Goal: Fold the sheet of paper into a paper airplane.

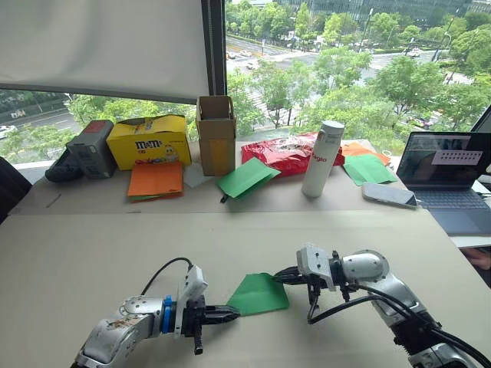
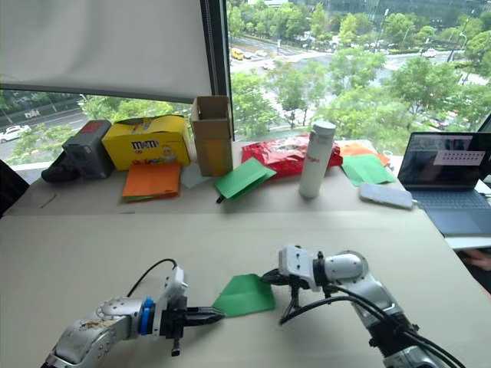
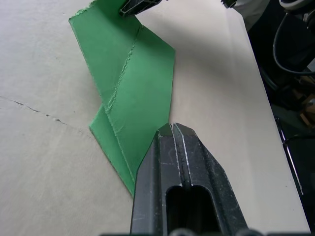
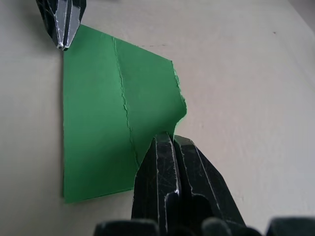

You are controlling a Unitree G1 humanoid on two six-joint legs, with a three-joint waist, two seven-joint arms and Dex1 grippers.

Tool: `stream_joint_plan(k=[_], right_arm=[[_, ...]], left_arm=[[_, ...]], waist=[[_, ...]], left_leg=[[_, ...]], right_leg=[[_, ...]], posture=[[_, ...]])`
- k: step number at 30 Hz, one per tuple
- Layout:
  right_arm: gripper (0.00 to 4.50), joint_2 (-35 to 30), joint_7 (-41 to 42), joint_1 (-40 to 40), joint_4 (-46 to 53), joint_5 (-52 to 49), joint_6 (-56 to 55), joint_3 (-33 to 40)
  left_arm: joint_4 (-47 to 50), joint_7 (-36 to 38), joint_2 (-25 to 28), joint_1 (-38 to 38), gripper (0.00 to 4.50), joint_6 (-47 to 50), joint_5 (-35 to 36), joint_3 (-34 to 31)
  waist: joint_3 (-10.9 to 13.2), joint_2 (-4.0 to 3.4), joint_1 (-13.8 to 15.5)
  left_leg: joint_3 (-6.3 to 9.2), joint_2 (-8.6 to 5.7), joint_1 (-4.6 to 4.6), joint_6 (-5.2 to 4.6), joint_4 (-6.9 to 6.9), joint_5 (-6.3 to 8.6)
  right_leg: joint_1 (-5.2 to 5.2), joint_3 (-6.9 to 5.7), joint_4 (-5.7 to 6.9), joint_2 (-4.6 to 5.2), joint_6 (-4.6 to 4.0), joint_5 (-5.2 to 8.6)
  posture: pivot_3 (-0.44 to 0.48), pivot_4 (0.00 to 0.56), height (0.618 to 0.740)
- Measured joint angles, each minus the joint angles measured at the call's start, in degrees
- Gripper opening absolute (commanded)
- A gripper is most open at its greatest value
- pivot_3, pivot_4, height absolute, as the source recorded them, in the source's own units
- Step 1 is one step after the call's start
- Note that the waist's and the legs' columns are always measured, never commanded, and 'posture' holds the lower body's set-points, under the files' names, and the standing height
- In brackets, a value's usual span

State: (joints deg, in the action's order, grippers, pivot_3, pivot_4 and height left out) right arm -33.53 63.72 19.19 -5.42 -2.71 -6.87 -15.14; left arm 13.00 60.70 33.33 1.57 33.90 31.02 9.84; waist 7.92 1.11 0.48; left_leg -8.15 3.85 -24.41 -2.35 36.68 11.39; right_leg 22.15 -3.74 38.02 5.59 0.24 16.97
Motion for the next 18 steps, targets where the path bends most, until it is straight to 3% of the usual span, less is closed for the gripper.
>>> stream_joint_plan(k=[7,18], right_arm=[[0.04,-0.07,-7.8,-4.86,1.75,3.65,-6.84,1.14],[0.04,-1.09,-11.96,-11.59,8.17,4.83,-10.41,1.22]], left_arm=[[-0.62,-2.24,-2.22,1.23,0.0,1.24,-0.18,0.27],[-3.14,-5.99,-5.96,4.62,0.0,3.7,-0.52,0.59]], waist=[[0.01,0.02,0.05],[0.01,0.02,0.2]], left_leg=[[0.0,0.0,-0.01,0.04,0.0,-0.03],[0.04,-0.01,0.08,0.04,0.01,-0.03]], right_leg=[[-0.05,0.05,0.0,-0.08,0.02,0.0],[-0.05,0.05,-0.02,-0.06,0.06,0.01]], posture=[[0.0,0.15,0.739],[0.0,0.15,0.739]])
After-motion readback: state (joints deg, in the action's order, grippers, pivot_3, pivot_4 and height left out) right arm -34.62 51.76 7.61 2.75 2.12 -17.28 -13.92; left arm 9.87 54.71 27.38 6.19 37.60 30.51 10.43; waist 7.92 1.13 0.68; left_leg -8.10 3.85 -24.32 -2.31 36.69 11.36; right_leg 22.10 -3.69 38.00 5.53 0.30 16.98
